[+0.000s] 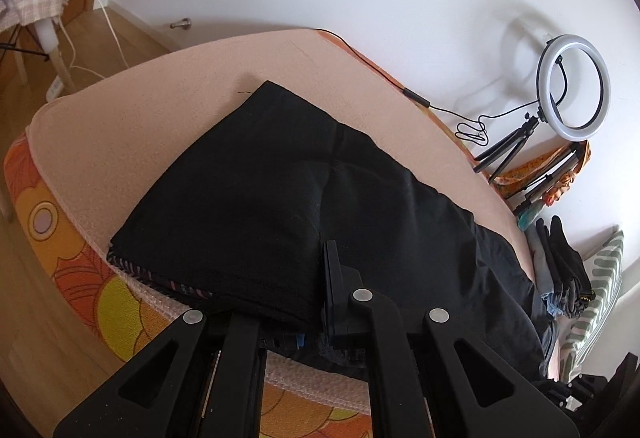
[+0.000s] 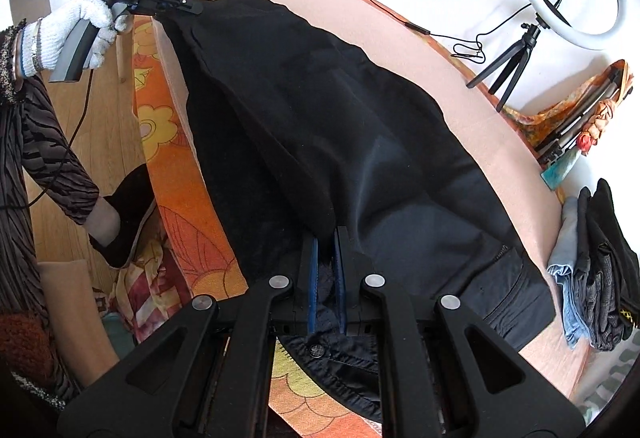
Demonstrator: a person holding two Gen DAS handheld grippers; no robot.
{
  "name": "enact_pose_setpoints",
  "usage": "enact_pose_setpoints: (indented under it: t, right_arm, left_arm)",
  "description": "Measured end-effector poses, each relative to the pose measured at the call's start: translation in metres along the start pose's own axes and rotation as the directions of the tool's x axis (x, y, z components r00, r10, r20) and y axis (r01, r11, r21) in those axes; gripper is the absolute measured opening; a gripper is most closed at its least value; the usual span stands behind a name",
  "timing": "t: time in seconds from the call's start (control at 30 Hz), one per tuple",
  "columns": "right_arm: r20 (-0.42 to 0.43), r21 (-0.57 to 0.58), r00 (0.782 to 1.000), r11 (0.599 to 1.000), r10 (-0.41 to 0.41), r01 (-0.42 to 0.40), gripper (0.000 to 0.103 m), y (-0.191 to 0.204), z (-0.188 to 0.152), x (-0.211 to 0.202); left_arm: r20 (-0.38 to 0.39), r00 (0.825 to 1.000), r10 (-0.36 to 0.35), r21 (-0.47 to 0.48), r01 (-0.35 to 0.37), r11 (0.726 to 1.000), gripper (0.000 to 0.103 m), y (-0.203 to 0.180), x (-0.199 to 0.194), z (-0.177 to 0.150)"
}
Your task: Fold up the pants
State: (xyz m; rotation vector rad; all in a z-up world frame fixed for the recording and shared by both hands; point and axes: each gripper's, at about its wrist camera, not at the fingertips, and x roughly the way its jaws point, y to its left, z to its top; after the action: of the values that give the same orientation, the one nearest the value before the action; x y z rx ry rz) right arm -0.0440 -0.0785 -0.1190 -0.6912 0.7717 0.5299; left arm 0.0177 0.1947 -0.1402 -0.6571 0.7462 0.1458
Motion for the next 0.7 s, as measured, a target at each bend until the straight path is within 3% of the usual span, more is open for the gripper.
enact_pose_setpoints:
  t: [0.37, 0.5, 0.7]
  right_arm:
    - [-0.007, 0.015, 1.000, 1.000, -0.001, 0.001, 0.008, 0.011, -0.011, 0.014]
    - [0.003, 0.038, 1.000, 0.999, 0.003, -0.003, 0.008, 0.004, -0.011, 0.011]
    - [-0.001, 0.054, 1.000, 0.999, 0.007, -0.007, 0.008, 0.002, -0.012, 0.013]
  left_arm:
    - [0.040, 0.997, 0.073, 0.061, -0.075, 0.995, 0.007, 0.009, -0.012, -0.006]
    - [-0.021, 0.996, 0.085, 0.094, -0.083, 0.992, 0.010, 0.010, -0.001, -0.006]
    - [0.001, 0.990, 0.139, 0.132, -0.138, 0.982, 0.015, 0.008, -0.009, -0.005]
